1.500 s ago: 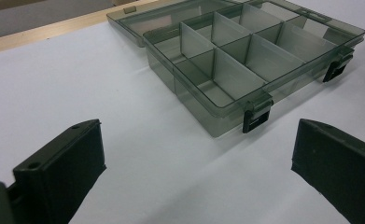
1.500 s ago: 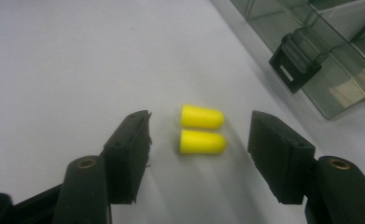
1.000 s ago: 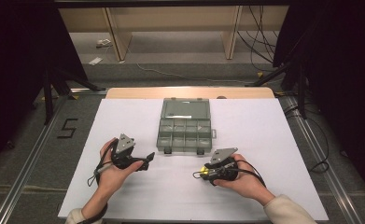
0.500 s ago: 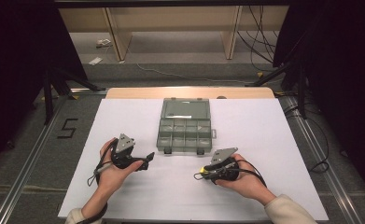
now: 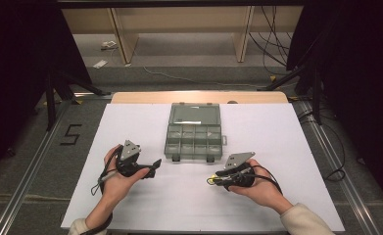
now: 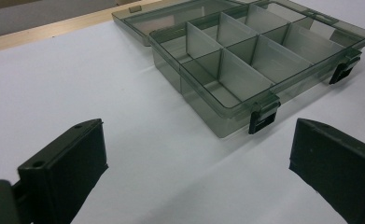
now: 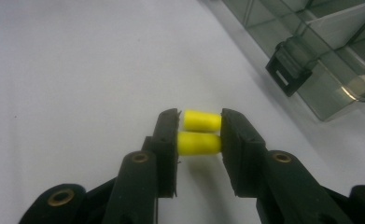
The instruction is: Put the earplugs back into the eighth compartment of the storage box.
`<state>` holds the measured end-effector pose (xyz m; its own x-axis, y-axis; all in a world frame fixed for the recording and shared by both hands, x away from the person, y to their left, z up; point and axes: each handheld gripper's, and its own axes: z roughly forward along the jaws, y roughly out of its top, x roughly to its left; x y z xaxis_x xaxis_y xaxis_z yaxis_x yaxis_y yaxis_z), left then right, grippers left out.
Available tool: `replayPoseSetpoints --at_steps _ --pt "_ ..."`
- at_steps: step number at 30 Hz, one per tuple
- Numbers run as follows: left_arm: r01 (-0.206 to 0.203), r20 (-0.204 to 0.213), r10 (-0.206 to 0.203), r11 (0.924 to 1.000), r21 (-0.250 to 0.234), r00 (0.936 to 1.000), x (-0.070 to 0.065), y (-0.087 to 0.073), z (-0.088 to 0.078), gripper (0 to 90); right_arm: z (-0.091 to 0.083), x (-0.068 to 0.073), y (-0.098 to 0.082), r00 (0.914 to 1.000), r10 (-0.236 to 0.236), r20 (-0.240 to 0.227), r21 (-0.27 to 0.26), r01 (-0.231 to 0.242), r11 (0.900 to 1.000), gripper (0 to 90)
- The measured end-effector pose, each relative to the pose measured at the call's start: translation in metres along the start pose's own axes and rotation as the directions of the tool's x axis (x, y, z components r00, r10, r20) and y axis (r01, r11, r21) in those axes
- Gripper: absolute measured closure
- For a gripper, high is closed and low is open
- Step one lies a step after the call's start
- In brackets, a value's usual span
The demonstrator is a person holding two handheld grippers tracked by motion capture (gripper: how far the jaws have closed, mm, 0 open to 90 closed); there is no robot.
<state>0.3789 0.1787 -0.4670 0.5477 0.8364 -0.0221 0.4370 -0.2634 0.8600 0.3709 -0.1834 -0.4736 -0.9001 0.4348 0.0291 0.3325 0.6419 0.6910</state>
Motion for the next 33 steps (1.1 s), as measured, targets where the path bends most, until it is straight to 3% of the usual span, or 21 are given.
replayPoseSetpoints --at_steps 13,33 --pt "-0.006 0.001 0.006 1.0 0.002 1.0 0.0 0.0 0.0 3.4 -0.011 -0.012 0.002 0.9989 0.04 0.023 -0.051 -0.039 0.998 68.4" --pt "-0.014 -0.001 0.014 0.9999 -0.003 0.9999 -0.001 0.001 0.0 3.8 -0.021 -0.02 0.01 0.9964 0.058 0.061 -0.12 -0.05 0.991 68.6"
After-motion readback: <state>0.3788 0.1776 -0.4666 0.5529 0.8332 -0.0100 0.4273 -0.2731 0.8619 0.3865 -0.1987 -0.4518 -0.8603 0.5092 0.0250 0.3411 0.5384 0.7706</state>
